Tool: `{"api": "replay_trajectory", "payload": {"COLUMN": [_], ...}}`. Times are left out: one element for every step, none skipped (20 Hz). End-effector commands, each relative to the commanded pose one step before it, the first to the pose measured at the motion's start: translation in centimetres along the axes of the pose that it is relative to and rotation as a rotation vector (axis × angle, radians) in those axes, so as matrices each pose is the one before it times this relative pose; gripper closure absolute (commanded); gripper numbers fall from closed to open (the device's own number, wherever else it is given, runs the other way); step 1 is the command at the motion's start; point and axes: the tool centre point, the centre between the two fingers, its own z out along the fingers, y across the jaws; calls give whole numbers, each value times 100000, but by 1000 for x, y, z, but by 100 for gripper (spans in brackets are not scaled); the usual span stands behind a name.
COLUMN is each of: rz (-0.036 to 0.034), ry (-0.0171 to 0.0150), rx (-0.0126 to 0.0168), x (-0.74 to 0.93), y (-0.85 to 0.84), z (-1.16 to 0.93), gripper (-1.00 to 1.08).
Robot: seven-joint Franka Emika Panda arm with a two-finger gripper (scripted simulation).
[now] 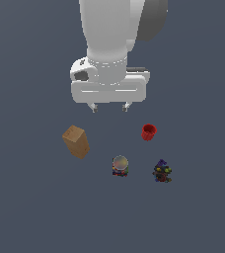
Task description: Pick up a designated object from a clutter of objects.
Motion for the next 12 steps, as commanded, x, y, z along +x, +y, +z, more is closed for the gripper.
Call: {"api": "replay_trajectory", "payload": {"rz": [0, -64, -200, -335, -462, -594, -724, -659, -534, -402, -264, -134], "ry": [0, 8, 23, 39, 52, 65, 77, 67, 51, 36, 22, 9], "rx": [0, 25, 84, 140, 190, 240, 284, 249, 191, 134, 79, 30], "x": [0, -4, -13, -21, -30, -39, -47, -43, -35, -26, -16, -7], "y": [1, -43, -128, -214, -295, -377, -453, -407, -323, -237, -149, -68], "z": [0, 5, 14, 23, 32, 39, 43, 34, 21, 10, -1, -8], "gripper": [-92, -92, -92, -92, -92, -92, -92, -92, -92, -92, -92, -92]}}
